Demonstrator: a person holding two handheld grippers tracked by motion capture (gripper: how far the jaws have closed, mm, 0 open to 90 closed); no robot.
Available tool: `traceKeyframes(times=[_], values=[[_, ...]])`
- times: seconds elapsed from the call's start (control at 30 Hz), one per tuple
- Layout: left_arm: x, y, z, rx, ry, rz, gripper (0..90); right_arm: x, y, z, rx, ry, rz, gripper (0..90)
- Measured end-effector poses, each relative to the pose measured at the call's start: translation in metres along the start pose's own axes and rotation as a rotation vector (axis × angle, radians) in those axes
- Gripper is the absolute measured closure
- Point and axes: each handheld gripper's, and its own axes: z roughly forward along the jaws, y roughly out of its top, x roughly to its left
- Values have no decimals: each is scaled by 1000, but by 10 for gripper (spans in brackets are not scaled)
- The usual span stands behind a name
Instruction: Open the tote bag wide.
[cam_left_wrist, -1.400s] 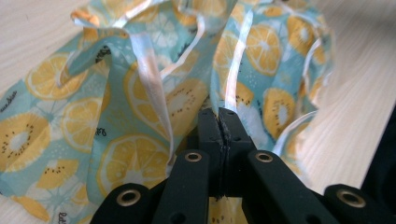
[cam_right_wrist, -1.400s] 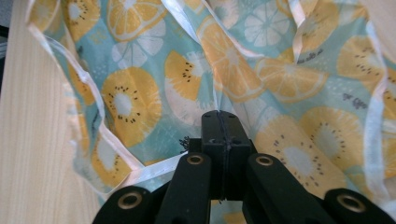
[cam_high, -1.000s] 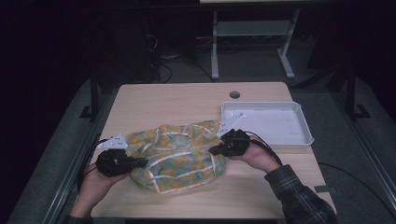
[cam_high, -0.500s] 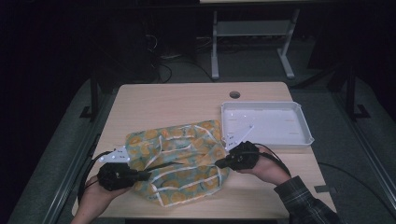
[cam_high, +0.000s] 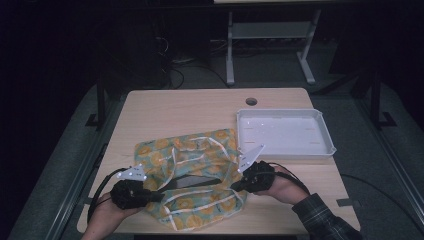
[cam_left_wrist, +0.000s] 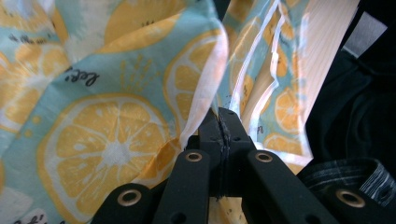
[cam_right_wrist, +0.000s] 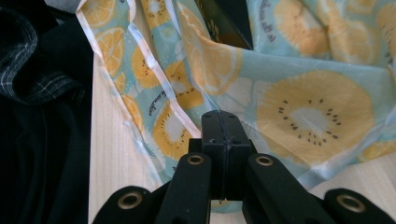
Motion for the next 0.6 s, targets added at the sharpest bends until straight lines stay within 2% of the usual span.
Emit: traceKeyframes(times=[0.2,0.37,0.6], values=[[1,-3,9,44,4,0,885,1,-2,9,32,24,-2,896],[2,-4,13,61,-1,0,885,1,-4,17,58,37,-3,896],[3,-5,19,103,12,8,883,1,-5,24,86,40,-10,896]])
